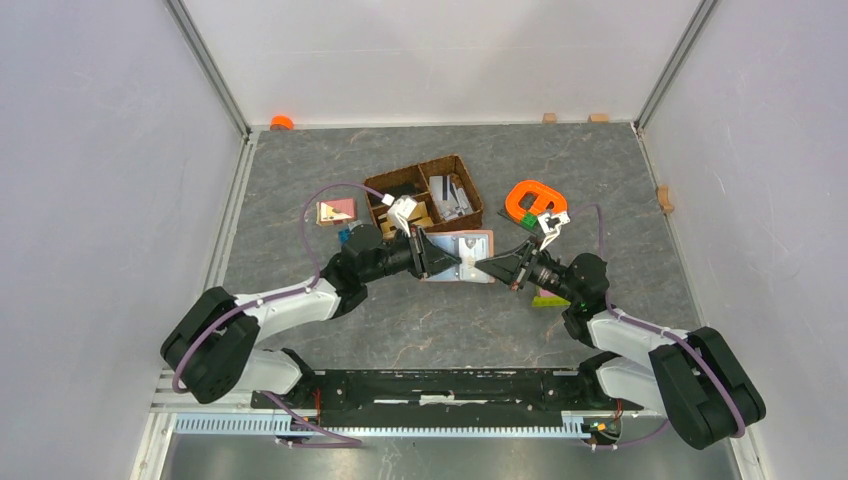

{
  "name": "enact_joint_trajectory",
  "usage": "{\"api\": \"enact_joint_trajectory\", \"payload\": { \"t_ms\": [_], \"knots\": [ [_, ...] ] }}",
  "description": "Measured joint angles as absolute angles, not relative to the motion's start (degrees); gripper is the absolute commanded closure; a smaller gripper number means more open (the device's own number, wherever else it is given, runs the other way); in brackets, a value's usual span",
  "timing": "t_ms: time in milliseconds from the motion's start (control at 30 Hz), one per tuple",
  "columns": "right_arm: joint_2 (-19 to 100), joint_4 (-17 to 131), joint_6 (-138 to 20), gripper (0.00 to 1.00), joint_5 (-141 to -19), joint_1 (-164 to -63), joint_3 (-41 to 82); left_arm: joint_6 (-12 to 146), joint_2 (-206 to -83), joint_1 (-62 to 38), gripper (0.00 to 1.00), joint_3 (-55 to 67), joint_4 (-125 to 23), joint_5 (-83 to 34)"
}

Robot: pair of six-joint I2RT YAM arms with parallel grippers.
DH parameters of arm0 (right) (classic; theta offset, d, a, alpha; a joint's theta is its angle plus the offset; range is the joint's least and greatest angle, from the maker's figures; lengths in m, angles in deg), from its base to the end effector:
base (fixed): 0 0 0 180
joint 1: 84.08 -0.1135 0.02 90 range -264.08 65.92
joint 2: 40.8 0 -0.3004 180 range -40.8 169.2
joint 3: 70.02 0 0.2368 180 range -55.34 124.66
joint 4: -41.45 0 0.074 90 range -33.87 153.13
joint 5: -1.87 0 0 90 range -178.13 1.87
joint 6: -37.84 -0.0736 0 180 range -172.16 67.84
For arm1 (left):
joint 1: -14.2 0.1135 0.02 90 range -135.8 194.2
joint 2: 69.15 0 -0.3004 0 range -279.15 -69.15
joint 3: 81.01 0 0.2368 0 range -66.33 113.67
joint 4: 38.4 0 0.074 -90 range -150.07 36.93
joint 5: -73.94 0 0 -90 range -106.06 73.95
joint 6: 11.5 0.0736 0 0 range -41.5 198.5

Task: Take the credit cards out of the card holder
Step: Remove the credit card from the card holder.

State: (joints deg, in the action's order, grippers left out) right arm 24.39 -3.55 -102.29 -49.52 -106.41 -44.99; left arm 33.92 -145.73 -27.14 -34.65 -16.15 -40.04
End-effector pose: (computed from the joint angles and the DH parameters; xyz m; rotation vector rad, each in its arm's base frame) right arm 0.1731 0.1207 0.2446 -0.2070 1.6938 1.4761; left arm 0.2016 -0.2172 0.2669 0.2971 1.9092 -1.4215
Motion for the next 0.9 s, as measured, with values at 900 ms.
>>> {"api": "enact_joint_trajectory", "payload": {
  "t_ms": [900],
  "knots": [
    [28.5, -10.4, -104.0, 0.97, -48.8, -105.3, -45.0, 31.4, -149.1, -25.4, 0.77, -35.8, -4.8, -46.5]
  ]
}}
